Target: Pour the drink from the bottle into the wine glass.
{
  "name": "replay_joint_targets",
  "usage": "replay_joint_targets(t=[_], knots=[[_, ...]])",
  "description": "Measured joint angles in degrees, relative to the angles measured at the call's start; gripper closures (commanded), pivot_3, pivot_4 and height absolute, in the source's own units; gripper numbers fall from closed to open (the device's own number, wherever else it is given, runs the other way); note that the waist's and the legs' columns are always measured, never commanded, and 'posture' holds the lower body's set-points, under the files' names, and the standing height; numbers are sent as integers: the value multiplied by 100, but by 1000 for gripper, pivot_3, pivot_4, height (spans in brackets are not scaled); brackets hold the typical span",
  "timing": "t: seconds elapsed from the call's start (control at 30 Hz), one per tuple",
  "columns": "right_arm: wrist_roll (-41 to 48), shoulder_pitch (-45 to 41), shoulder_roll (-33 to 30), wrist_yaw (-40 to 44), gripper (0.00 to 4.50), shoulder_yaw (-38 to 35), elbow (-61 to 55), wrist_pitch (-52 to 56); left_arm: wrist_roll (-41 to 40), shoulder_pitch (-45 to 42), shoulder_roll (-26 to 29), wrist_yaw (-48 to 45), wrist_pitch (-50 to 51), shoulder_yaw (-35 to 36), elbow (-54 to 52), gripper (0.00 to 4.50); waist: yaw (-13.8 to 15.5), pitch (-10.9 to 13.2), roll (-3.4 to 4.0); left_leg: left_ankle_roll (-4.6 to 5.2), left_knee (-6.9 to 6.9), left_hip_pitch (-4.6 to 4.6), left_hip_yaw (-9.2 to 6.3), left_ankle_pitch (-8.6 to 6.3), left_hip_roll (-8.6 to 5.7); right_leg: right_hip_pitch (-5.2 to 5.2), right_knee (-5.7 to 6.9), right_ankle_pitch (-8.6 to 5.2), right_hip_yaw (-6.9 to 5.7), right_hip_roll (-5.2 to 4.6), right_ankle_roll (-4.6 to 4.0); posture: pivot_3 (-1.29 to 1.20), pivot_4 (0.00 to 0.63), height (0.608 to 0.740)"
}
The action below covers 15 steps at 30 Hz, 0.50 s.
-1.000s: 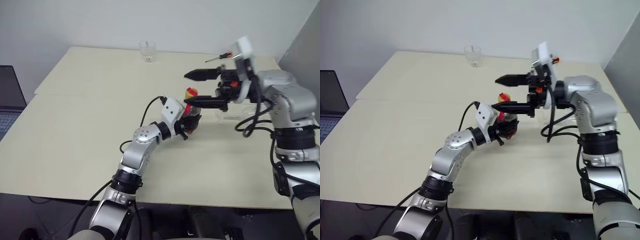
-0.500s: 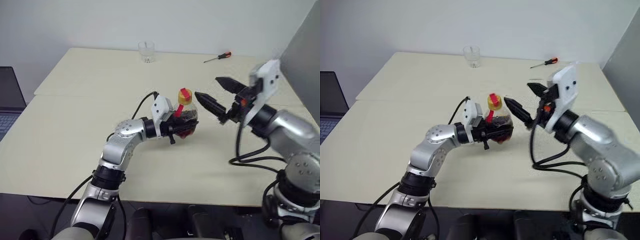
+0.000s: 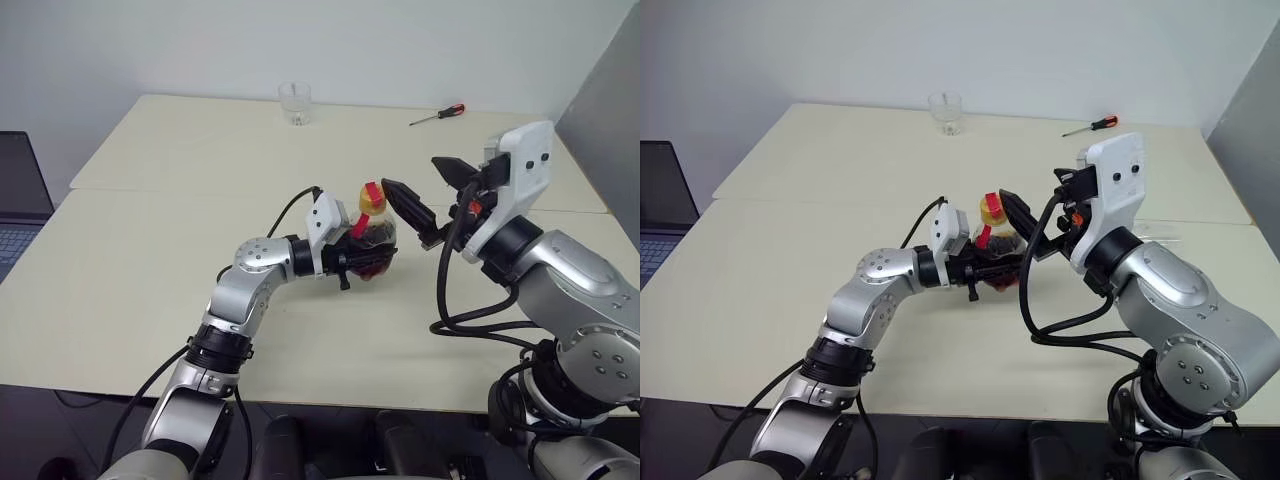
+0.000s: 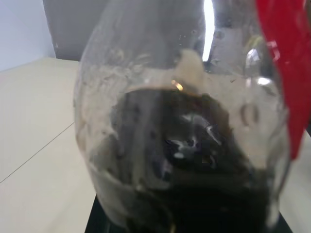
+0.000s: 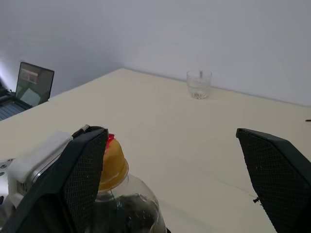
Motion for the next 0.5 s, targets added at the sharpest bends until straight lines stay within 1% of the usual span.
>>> replay_joint_targets(t=[0.07,0.13,0.3,0.5], knots=[[53,-70,13,-34,0,-35,-10,120,35,-27,-27,-10,-59,0,101,3367,-6,0,0,0,-1,0,0,0,1,0,0,0,0,2,0,0,150,740],[106,-46,161,-131,0,-23,-15,289,73,-41,-73,-3,-92,-1,160,3367,-6,0,0,0,-2,-1,0,0,1,0,0,0,2,2,0,0,150,740],[124,25,685,-350,0,63,-30,504,200,-97,-150,43,-278,-1,512,3367,-6,0,0,0,-2,-1,-1,0,1,0,0,-1,0,2,1,0,150,740],[33,181,727,-536,0,273,-37,607,317,-186,-249,67,-398,0,783,3367,-4,0,0,0,-1,-5,-1,0,-1,-1,-5,-1,-2,-1,1,0,150,740]])
